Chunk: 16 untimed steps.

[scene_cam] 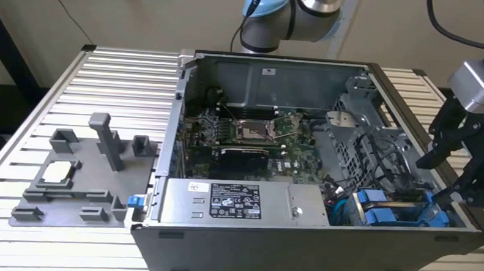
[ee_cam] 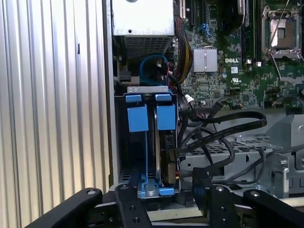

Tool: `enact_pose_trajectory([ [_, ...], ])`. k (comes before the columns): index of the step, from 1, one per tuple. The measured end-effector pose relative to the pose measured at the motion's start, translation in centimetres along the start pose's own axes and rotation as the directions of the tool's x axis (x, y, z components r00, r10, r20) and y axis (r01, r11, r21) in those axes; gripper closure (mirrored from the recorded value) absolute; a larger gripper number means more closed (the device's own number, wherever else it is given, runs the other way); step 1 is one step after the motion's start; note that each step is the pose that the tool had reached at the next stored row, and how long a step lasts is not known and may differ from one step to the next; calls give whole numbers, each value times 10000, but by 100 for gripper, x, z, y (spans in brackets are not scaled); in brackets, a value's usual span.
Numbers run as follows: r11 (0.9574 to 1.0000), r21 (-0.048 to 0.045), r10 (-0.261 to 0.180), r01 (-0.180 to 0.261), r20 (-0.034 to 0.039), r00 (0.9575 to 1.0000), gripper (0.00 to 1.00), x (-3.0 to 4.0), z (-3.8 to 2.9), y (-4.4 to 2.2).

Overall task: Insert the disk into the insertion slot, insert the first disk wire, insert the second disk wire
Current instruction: 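Insert the second disk wire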

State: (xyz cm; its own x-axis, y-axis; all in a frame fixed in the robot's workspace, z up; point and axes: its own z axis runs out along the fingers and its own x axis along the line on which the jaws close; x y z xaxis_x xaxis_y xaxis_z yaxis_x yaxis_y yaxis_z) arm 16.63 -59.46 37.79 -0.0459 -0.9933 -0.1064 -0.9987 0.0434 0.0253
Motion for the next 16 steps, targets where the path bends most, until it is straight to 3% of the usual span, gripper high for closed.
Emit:
enact_pose_trajectory([
  [2, 10000, 1, 2, -2, -2, 10000, 46, 0, -1, 1],
  [8, 10000, 2, 5, -5, -8, 10000, 77, -3, -12, 1],
  [12, 10000, 2, 10, -10, -9, 10000, 89, -7, -33, 2],
  [16, 10000, 2, 11, -11, -10, 10000, 89, -7, -35, 2],
])
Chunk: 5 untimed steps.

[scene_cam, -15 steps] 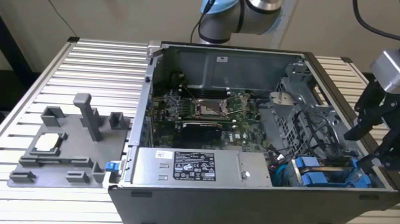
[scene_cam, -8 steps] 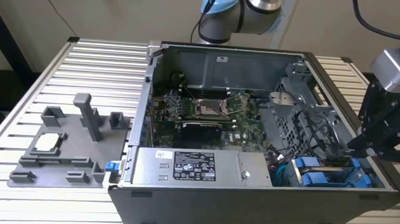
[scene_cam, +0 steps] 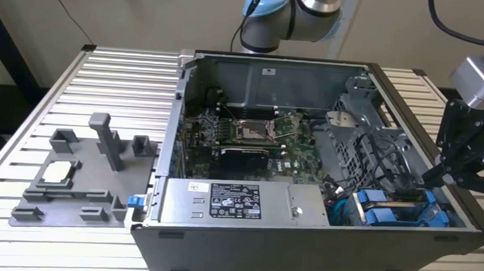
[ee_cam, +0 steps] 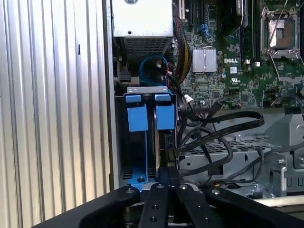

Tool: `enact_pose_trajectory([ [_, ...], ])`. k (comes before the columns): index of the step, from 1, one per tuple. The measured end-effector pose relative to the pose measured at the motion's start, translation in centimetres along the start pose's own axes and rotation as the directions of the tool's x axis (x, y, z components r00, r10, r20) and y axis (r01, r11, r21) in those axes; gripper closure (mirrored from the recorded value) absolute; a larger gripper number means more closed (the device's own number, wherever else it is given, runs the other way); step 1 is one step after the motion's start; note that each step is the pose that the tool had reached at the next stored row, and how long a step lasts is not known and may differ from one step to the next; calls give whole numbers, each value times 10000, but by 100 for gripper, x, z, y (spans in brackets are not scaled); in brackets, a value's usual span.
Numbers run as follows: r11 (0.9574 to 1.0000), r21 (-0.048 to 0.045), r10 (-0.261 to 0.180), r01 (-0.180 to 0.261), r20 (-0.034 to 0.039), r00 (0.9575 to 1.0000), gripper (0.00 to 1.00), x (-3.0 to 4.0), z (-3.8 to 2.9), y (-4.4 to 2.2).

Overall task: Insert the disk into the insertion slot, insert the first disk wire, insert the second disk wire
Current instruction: 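Insert the second disk wire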

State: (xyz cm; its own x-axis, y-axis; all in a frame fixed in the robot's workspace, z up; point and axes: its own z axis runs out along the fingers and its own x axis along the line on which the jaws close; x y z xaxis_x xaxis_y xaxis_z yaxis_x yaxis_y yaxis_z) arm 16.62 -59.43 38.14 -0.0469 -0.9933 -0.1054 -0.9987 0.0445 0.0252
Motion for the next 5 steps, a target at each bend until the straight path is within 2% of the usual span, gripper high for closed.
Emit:
enact_pose_trajectory([
  [5, 10000, 0, 0, 0, -1, 10000, 89, 0, -4, 0],
])
